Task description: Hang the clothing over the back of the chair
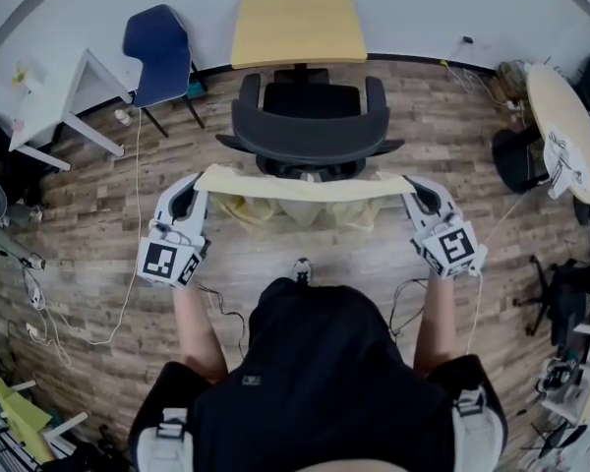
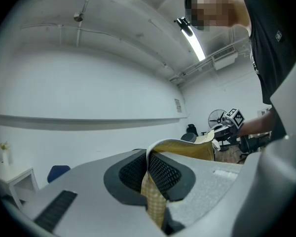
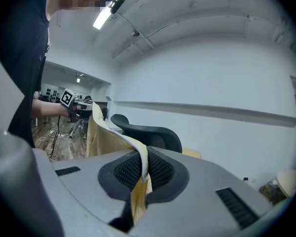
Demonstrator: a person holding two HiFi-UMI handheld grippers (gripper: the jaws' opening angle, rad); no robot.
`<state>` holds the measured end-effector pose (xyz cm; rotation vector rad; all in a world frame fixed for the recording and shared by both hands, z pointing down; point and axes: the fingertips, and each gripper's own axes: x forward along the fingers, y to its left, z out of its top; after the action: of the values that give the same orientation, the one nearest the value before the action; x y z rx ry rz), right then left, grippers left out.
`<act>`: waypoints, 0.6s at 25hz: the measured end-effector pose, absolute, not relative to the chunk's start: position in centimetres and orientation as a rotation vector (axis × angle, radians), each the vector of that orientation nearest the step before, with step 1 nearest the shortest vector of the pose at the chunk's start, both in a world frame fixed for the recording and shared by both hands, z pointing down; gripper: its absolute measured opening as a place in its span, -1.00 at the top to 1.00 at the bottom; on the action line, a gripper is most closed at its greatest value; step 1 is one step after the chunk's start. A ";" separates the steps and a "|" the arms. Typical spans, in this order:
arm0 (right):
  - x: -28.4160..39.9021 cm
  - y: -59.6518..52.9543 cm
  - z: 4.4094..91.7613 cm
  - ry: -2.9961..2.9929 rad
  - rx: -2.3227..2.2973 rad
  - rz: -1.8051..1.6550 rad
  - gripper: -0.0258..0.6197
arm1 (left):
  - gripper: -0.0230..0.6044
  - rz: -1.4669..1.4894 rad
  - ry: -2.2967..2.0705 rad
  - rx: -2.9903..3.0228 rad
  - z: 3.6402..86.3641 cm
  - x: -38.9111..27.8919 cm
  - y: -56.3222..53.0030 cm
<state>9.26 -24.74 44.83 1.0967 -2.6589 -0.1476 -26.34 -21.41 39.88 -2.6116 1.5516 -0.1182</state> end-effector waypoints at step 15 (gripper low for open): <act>8.0 -27.2 40.7 -2.588 1.284 -0.331 0.93 | 0.91 -0.063 1.348 -2.609 36.8 -28.1 -26.5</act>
<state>7.98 -27.19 40.70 1.2835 -2.5881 -0.3310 -28.09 -26.48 36.80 -2.6088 1.3476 -0.0627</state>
